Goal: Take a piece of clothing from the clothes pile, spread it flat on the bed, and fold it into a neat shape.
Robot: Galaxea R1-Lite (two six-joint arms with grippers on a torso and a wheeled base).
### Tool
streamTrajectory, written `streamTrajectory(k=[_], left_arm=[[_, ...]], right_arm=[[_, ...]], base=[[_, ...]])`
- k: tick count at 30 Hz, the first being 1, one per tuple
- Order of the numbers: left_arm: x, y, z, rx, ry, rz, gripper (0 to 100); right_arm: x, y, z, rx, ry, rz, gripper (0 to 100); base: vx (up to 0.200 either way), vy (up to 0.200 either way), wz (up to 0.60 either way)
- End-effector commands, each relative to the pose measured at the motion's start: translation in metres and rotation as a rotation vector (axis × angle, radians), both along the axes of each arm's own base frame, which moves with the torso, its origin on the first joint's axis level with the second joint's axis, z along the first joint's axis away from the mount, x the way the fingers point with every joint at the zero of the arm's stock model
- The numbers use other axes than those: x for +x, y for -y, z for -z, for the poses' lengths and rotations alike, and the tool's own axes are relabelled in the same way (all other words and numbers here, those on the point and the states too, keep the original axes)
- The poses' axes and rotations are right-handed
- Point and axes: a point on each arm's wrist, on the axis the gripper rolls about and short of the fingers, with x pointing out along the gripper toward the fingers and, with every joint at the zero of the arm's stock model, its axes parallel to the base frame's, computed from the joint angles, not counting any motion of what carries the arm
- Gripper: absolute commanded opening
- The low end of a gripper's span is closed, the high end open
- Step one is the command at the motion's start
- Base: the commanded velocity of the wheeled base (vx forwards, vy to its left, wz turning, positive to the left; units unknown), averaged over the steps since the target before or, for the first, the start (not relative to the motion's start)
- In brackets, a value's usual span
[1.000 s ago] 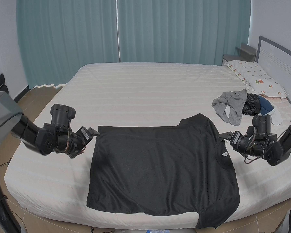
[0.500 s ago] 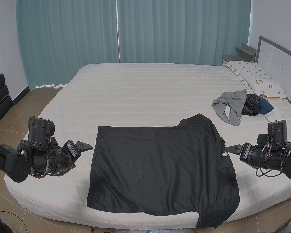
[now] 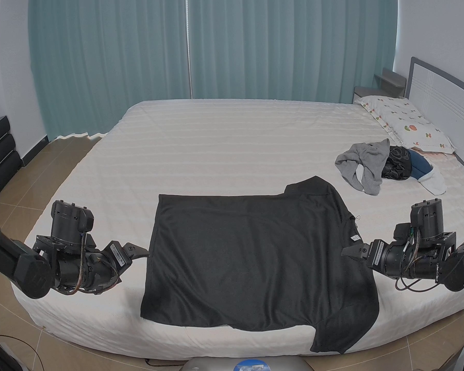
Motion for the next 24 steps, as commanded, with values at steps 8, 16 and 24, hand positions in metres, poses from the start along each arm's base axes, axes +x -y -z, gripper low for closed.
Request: streamTrajectory(k=[8,16,24], left_arm=[[0.005,0.006,0.038,0.004,-0.066,0.017,100],[-0.003,0.006,0.047,-0.014,-0.054,0.028,100],[0.001,0.011,0.045,-0.076,-0.033,-0.005,100]], right_arm=[[-0.008,0.013,0.024,0.041,-0.125,-0.017,100],[-0.011,0.015,0.026,0.04,-0.137,-0.016,100],[-0.012,0.015,0.028,0.039,-0.135,-0.015,100]], base=[[-0.05,0.0,0.0],[-0.1,0.0,0.0],[0.0,-0.075,0.0]])
